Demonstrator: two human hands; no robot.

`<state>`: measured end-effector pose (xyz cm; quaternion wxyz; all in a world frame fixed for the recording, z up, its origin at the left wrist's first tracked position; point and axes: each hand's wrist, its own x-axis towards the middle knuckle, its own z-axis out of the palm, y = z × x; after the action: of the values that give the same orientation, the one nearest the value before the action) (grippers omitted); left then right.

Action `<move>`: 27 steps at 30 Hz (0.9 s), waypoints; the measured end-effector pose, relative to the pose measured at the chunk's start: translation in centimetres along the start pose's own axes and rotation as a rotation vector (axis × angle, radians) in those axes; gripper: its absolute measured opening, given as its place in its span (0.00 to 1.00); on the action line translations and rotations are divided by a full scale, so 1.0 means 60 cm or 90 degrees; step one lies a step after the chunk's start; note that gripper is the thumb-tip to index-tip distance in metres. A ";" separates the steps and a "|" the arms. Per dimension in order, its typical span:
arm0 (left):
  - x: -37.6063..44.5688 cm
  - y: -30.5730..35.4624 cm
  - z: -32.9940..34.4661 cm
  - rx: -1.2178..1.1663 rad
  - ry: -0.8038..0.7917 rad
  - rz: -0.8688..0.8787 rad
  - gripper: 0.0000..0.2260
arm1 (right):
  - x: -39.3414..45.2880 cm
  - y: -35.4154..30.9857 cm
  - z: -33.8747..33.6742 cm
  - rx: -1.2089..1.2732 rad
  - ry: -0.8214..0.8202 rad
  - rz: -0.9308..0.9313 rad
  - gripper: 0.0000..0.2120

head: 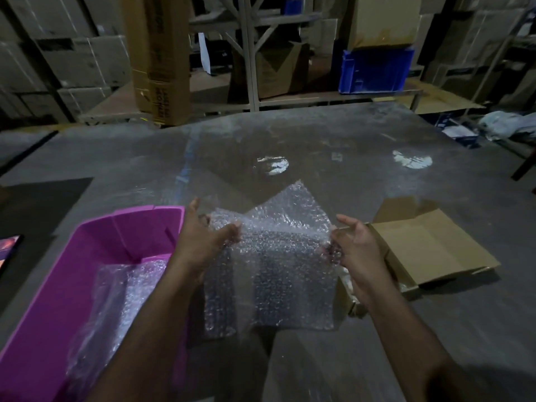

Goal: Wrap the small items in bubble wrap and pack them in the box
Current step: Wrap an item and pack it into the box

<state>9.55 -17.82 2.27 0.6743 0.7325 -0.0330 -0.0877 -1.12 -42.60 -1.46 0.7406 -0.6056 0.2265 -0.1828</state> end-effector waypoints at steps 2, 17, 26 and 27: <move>0.000 0.003 -0.002 0.016 0.035 0.031 0.54 | 0.002 -0.006 0.002 -0.016 0.011 -0.033 0.13; -0.005 0.041 -0.029 0.234 -0.037 0.223 0.19 | 0.013 -0.055 -0.006 -0.231 -0.104 -0.165 0.12; -0.008 0.050 -0.023 0.231 -0.031 0.292 0.15 | 0.025 -0.073 -0.021 -0.356 -0.073 -0.295 0.07; -0.006 0.051 -0.022 0.213 -0.027 0.299 0.17 | 0.025 -0.074 -0.022 -0.357 -0.072 -0.300 0.08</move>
<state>9.61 -16.74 5.42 0.5449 0.8039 -0.2301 0.0622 -0.58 -45.37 2.53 0.4950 -0.8296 0.0806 -0.2453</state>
